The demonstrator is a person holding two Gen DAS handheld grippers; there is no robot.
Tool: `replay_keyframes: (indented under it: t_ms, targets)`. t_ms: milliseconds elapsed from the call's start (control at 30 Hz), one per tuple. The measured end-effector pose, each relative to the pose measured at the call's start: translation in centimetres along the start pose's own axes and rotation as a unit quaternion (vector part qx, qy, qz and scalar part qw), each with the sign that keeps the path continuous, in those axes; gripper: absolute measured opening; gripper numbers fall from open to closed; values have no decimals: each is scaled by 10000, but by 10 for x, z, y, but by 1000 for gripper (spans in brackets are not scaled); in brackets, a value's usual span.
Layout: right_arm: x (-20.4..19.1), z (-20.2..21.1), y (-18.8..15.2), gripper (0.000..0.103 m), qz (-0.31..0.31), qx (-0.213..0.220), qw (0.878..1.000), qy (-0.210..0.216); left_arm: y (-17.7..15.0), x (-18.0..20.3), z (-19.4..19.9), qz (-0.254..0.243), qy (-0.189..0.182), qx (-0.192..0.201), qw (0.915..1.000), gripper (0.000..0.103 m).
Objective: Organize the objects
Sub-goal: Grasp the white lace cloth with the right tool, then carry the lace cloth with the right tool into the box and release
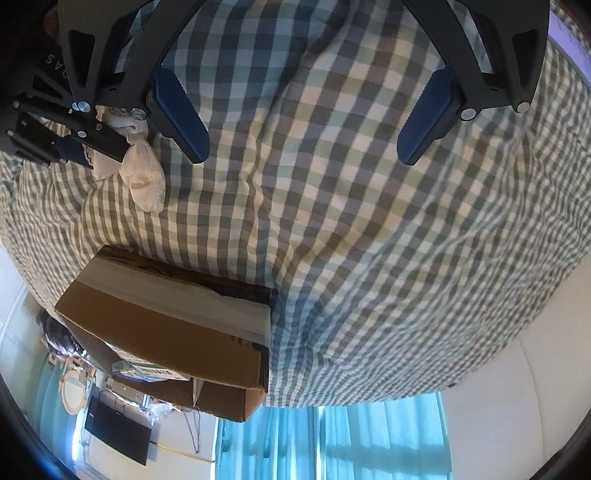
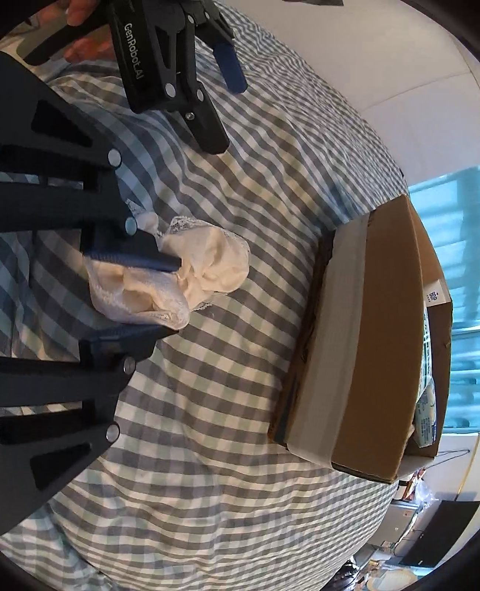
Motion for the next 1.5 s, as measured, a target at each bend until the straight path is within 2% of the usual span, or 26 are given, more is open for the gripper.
replay_keyframes:
  t_ms: [67,167,367,600,667,800,867,1000,1233,1367,1500]
  targets:
    - [1,1,-1,18,-31,33,10000,-22,-1,0,-2,157,-91,-48,9998,103]
    - [2,3,-2,15,-84,83,9999,-56,-5,1,-3,250,-47,-65,9997,103]
    - [3,7,-5,13,-99,150,9998,-64,-10,5,3,140,205,131,9996,103]
    - [6,22,-7,11,-166,326,9988,-335,-15,4,11,269,350,363,9984,103]
    - [7,25,-5,11,-142,379,9987,-314,-16,5,12,318,327,385,9982,103]
    - [8,38,1,11,-72,387,9988,-277,-11,13,11,90,311,169,9993,103]
    - [7,49,5,11,52,471,9984,-299,-5,12,20,194,228,212,9993,103]
    - [-4,80,17,11,626,700,9944,-494,12,12,44,582,-152,367,9975,103]
    - [0,139,61,11,645,1328,9872,-601,66,30,104,243,158,1268,9915,103]
    - [8,166,94,11,646,1666,9815,-681,98,28,117,433,10,1531,9873,103]
    - [16,177,126,11,667,1906,9767,-729,127,26,116,573,-211,1631,9847,103]
Point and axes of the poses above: each gripper's, at about its wrist camera, not at the fingertips, and z roughly against the way its jaws point, x to its right, y to its top, the point moved 2 cm from there along -z, roughly the way its jaws point, and after that the axes turned 6 degrees about z, right-handed, at the moved point
